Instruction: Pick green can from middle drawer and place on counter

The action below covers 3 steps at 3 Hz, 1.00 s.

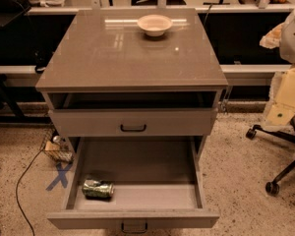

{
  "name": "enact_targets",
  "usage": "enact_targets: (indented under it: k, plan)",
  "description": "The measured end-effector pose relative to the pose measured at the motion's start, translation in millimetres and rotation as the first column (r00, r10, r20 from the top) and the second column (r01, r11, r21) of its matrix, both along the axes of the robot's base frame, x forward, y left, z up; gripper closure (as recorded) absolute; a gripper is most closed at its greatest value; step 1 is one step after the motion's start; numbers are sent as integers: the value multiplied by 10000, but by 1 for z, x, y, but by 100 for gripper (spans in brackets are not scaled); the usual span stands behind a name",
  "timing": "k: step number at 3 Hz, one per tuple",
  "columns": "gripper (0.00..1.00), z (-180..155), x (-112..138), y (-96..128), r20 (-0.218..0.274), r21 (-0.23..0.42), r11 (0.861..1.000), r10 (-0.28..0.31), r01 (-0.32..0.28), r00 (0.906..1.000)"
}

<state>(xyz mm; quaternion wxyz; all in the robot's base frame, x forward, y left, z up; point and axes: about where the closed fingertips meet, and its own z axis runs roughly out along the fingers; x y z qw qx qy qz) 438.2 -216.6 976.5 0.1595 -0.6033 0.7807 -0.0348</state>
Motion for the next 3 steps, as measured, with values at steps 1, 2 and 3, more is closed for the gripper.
enact_targets:
  k: [1, 2, 3]
  plan:
    - [0, 0, 0, 0, 0, 0, 10000, 0, 0, 10000]
    - [0, -10, 1, 1, -48, 332, 9991, -252, 253, 9997]
    - [0, -69, 22, 18, -604, 1849, 9819, -297, 405, 9977]
